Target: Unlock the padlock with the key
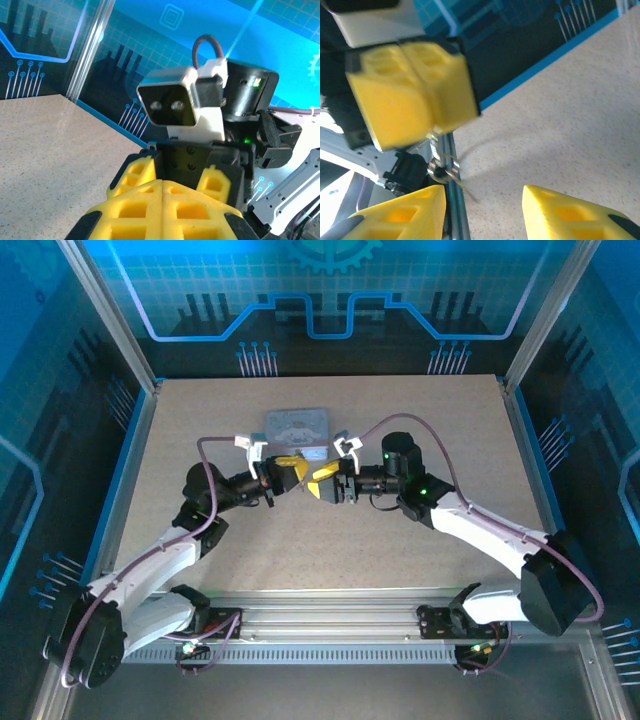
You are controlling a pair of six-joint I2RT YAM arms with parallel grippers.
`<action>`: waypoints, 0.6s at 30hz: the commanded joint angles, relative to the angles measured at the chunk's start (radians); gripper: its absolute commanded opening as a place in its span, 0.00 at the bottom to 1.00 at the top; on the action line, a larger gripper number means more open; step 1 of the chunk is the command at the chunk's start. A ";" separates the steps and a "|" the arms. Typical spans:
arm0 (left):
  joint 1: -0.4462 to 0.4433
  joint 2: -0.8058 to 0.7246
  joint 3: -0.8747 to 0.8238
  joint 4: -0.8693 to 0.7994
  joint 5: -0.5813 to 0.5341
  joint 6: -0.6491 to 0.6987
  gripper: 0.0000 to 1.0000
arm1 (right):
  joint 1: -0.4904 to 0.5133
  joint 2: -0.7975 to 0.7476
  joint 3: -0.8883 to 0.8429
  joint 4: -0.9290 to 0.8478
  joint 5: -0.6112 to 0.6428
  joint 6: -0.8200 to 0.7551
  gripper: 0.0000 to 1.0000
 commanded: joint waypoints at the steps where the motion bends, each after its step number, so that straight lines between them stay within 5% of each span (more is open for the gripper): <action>1: 0.006 0.012 -0.008 0.074 0.056 0.037 0.00 | 0.014 -0.027 0.025 0.031 -0.026 0.001 0.42; 11: 0.007 0.051 0.009 0.123 0.120 0.000 0.00 | 0.022 0.003 0.074 0.012 -0.026 -0.014 0.32; 18: 0.006 0.063 0.009 0.148 0.121 -0.024 0.00 | 0.044 0.030 0.101 -0.038 -0.063 -0.053 0.10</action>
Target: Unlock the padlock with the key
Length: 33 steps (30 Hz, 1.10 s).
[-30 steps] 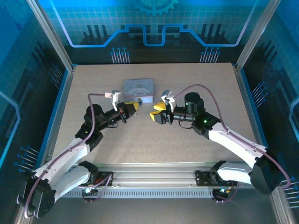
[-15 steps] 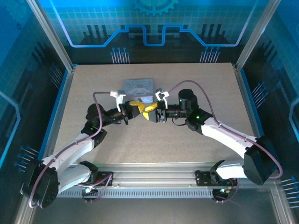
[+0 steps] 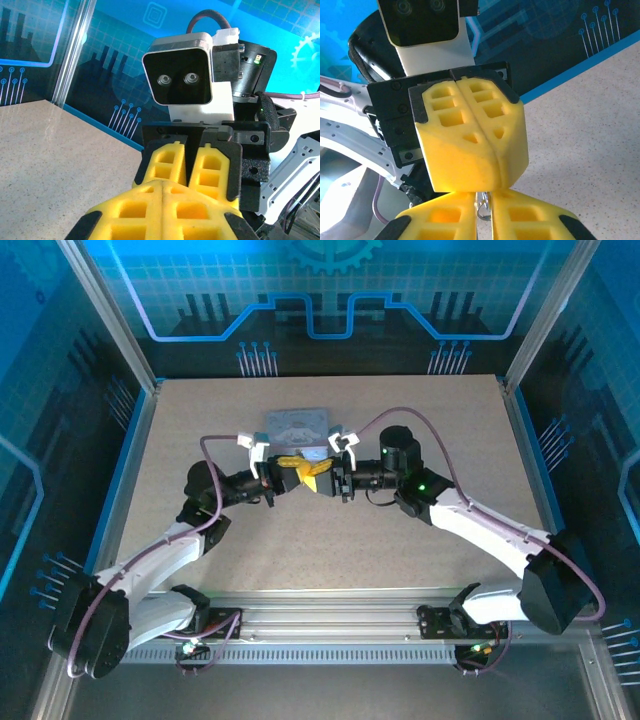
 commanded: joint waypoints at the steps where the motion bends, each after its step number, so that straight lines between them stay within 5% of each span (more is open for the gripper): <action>1: -0.005 0.011 0.011 0.047 0.042 -0.020 0.00 | 0.023 0.021 0.037 -0.027 -0.033 -0.024 0.10; 8: -0.006 0.016 0.010 0.080 0.045 -0.058 0.00 | 0.023 0.026 0.026 -0.014 -0.026 -0.020 0.00; 13: -0.003 -0.009 -0.003 0.073 0.001 -0.103 0.37 | -0.003 0.006 -0.039 0.129 0.019 0.055 0.00; 17: 0.013 -0.035 -0.016 0.055 -0.039 -0.163 0.51 | -0.022 -0.008 -0.088 0.213 0.037 0.114 0.00; 33: 0.043 0.039 -0.084 0.192 0.036 -0.277 0.42 | -0.051 -0.048 -0.132 0.294 0.078 0.175 0.00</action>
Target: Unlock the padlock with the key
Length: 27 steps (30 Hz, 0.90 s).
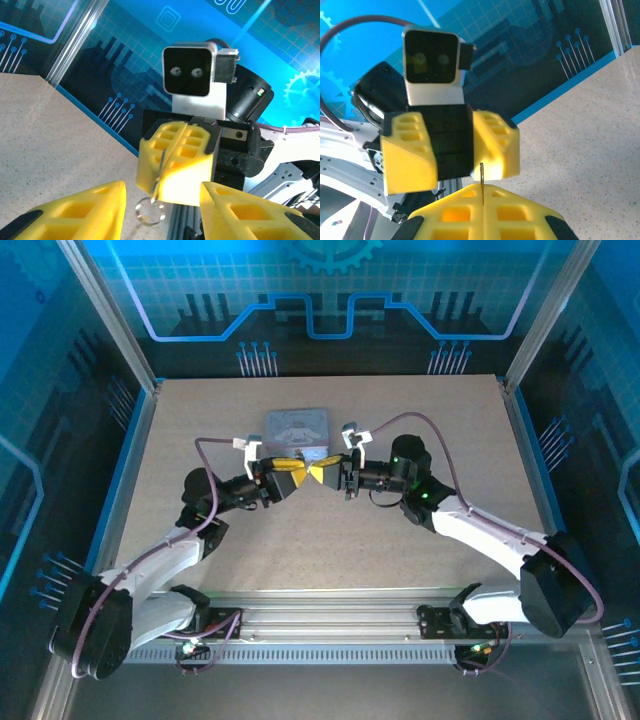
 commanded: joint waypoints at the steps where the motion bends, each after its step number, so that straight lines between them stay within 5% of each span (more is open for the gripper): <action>1: 0.008 0.045 -0.012 0.130 0.046 -0.051 0.41 | -0.010 -0.023 -0.005 0.040 0.011 0.011 0.00; 10: 0.008 0.210 0.007 0.409 0.104 -0.192 0.23 | -0.011 -0.024 0.003 0.021 0.014 0.008 0.00; 15: 0.008 0.245 0.016 0.447 0.122 -0.213 0.00 | -0.012 -0.021 0.009 0.011 0.015 0.007 0.00; 18: 0.008 0.232 0.010 0.438 0.123 -0.195 0.00 | -0.013 -0.025 0.021 -0.019 0.021 0.006 0.00; 23: 0.016 0.170 0.004 0.307 0.131 -0.107 0.00 | -0.039 -0.070 0.052 -0.130 0.034 -0.005 0.28; 27: 0.025 0.120 0.004 0.205 0.148 -0.048 0.00 | -0.078 -0.115 0.093 -0.230 -0.001 -0.009 0.40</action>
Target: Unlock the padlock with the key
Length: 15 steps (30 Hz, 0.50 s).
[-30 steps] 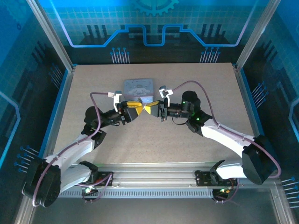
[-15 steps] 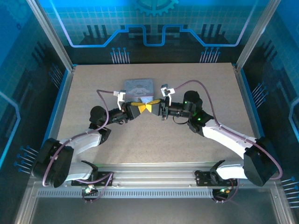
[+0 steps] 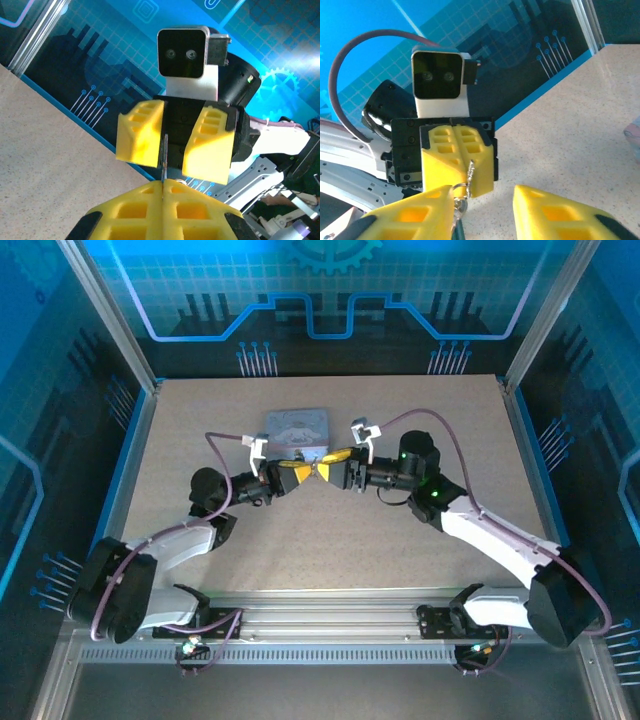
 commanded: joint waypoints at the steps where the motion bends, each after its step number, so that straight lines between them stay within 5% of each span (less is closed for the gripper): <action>1: 0.012 -0.055 0.005 -0.096 0.046 0.093 0.00 | -0.035 -0.053 0.071 -0.090 -0.042 -0.009 0.41; 8: 0.012 -0.072 0.012 -0.147 0.067 0.126 0.00 | -0.021 -0.028 0.115 -0.173 -0.113 0.000 0.45; 15: 0.011 -0.069 0.014 -0.141 0.072 0.117 0.00 | 0.025 0.027 0.152 -0.199 -0.122 -0.020 0.38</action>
